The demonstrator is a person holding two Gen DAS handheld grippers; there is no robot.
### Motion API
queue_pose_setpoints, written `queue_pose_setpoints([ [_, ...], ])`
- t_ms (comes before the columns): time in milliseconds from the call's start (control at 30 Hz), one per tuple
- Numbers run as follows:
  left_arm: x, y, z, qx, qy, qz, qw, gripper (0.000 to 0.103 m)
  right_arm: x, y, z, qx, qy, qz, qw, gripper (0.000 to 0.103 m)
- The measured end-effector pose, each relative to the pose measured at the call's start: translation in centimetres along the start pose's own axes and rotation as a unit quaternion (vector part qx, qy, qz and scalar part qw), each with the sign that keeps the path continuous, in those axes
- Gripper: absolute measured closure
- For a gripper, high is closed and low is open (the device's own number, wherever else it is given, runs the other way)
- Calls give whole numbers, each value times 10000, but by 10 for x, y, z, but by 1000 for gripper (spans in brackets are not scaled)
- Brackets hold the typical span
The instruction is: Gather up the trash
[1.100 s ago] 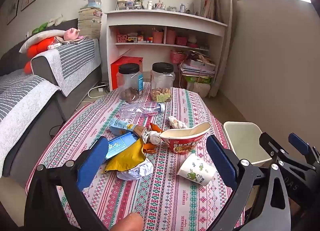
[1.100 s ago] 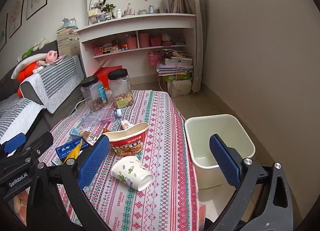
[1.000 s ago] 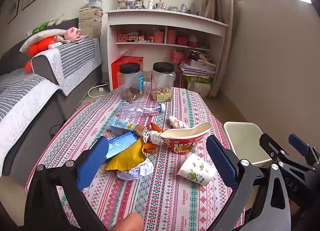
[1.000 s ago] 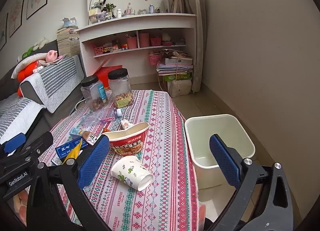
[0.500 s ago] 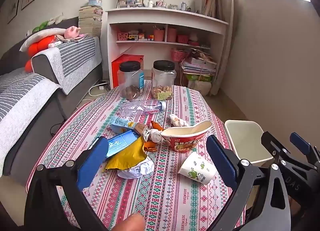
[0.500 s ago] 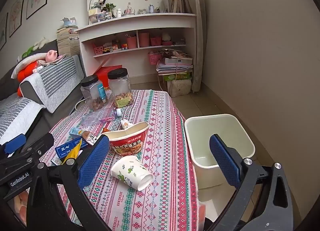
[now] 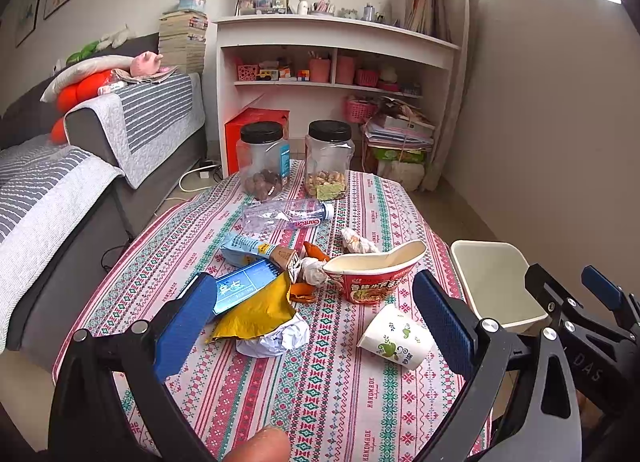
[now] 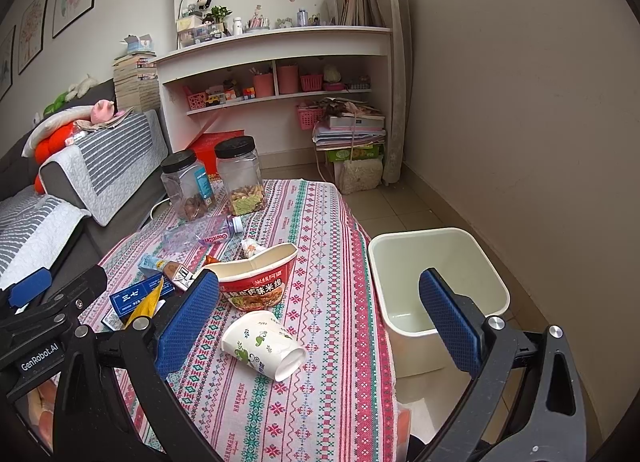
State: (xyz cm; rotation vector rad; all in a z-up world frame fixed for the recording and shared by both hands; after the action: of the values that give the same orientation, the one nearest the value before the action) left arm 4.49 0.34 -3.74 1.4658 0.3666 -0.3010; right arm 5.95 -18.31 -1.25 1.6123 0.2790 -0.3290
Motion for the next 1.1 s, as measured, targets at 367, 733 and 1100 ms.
queue_pose_setpoints([
  [367,0,1,-1,-4,0,-5,10000,8,1,-1,0,-2,-1,-2,10000,7],
  [733,1,0,-2,4,2,-14,10000,8,0,-1,0,3,-5,-4,10000,7],
  [1100,1,1,-2,6,-1,-18,10000,8,-1,-1,0,-5,-8,-7,10000,7],
])
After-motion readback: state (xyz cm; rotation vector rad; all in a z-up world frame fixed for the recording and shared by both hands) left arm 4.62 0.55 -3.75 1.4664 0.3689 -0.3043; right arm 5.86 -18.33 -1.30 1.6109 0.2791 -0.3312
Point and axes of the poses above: each gripper's, at about its wrist camera, not at the fingertips, and x roughly the way its jaws point, z to its right, y to its top, the point moved 5 cm from there along x, roughly the way its jaws point, and after that the axes turned 9 degrees about z, right-handed, at the moved point
